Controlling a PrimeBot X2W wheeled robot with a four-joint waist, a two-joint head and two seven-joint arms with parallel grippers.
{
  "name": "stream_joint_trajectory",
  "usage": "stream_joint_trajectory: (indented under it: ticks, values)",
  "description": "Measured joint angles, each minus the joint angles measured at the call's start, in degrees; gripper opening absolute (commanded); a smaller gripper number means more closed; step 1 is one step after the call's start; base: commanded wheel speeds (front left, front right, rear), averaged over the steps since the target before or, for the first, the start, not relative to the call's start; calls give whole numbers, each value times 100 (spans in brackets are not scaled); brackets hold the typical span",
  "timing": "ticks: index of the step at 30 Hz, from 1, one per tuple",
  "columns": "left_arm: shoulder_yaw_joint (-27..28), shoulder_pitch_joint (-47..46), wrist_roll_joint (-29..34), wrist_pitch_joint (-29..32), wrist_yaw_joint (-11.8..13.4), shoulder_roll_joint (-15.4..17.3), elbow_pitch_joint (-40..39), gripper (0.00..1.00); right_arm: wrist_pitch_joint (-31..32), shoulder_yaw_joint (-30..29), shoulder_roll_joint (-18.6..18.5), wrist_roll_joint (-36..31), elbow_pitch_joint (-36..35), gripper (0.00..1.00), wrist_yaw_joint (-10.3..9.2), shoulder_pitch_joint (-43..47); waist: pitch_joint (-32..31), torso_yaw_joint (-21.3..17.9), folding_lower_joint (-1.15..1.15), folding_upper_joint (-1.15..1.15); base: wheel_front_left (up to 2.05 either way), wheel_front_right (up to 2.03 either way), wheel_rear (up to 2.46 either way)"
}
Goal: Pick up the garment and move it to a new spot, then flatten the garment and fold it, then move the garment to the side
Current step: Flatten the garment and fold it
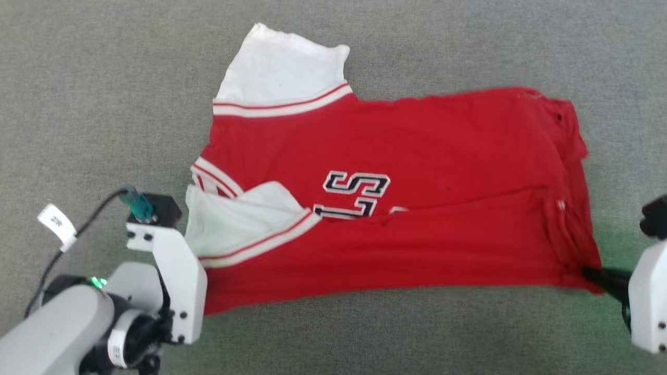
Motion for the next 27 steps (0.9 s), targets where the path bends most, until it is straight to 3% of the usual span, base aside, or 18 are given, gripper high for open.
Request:
stream_joint_trajectory:
  ticks: [4, 5, 6, 8, 9, 10, 11, 12, 13, 15, 27]
  values:
    - [-89, 158, -2, -52, 24, -56, 70, 0, 56, -130, 240, -90, -40, 0, -1, 297, 42, 2, 0, 0, 0, 0, 0]
    - [-99, 159, -5, -91, 15, -99, 145, 6, 46, -124, 294, -136, -20, 0, -1, 325, 55, 0, 0, 0, 0, 0, 0]
    - [-97, 159, -18, -116, -23, -149, 222, 21, 8, -109, 336, -158, 19, 0, -1, 327, 67, -3, 0, 0, 0, 0, 0]
    - [-108, 154, -18, -203, -134, -219, 393, 92, -105, -45, 402, -192, 160, 0, -1, 292, 85, -17, 0, 0, 0, 0, 0]
    - [-115, 141, -18, -222, -190, -242, 475, 100, -157, -1, 416, -223, 234, 7, -1, 250, 90, -24, 0, 0, 0, 0, 0]
    - [-123, 120, -19, -227, -242, -263, 545, 100, -227, 26, 452, -231, 344, 33, 0, 210, 89, -29, 0, 0, 0, 0, 0]
    - [-116, 87, -25, -237, -299, -282, 611, 100, -312, 60, 488, -244, 434, 45, -1, 166, 87, -37, 0, 0, 0, 0, 0]
    - [-98, 38, -41, -266, -338, -299, 665, 100, -371, 122, 498, -254, 531, 64, -1, 110, 82, -46, 0, 0, 0, 0, 0]
    - [-80, 13, -41, -278, -363, -305, 694, 100, -399, 157, 502, -253, 600, 95, 0, 67, 72, -54, 0, 0, 0, 0, 0]
    - [-54, -14, -40, -296, -398, -269, 714, 100, -504, 231, 512, -244, 728, 100, 0, -11, 39, -67, 0, 0, 0, 0, 0]
    - [396, -585, 103, -20, -219, 565, 163, 100, -1500, 88, 421, -264, 339, 100, -2, -133, -229, -301, 0, 0, 0, 0, 0]
